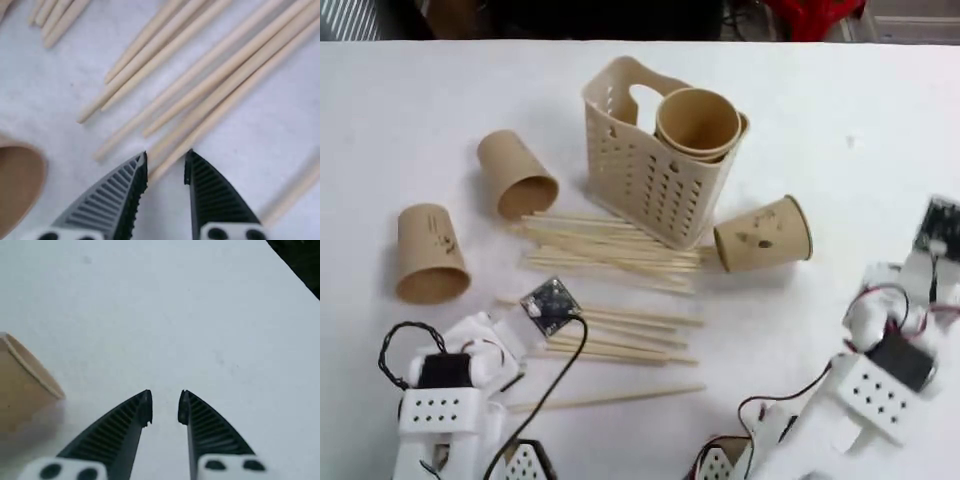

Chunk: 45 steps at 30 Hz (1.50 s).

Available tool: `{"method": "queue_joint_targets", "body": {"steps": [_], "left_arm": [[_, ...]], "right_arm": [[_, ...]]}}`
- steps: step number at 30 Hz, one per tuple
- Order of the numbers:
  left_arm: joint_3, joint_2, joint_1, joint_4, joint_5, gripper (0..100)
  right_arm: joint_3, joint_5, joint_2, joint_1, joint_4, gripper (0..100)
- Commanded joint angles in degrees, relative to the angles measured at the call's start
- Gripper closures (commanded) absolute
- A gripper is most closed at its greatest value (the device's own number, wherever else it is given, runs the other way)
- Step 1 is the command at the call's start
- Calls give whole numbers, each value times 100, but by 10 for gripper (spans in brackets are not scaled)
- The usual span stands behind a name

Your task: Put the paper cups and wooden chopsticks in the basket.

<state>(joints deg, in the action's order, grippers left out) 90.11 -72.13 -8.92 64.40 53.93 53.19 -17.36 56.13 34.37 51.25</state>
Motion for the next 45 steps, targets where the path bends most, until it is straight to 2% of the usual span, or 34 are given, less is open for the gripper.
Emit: {"method": "queue_joint_targets", "body": {"steps": [1,5,10,17,22,33,38,45], "left_arm": [[18,48,-101,-114,-70,847],[18,48,-110,-114,-70,847],[18,48,-101,-114,-70,847],[18,48,-110,-114,-70,847],[18,48,-110,-114,-70,847],[18,48,-101,-114,-70,847],[18,48,-101,-114,-62,847],[18,48,-101,-114,-62,847]], "right_arm": [[-1415,264,-796,-743,734,890],[-2479,536,-2044,-1314,1042,890],[-3262,484,-3538,-1903,1007,893],[-3947,475,-4971,-2105,1042,893],[-4290,246,-5560,-1815,1007,893],[-6004,-167,-7354,-470,1059,892],[-6998,-123,-7521,-716,2264,890],[-8009,-114,-6747,-1807,4022,893]]}}
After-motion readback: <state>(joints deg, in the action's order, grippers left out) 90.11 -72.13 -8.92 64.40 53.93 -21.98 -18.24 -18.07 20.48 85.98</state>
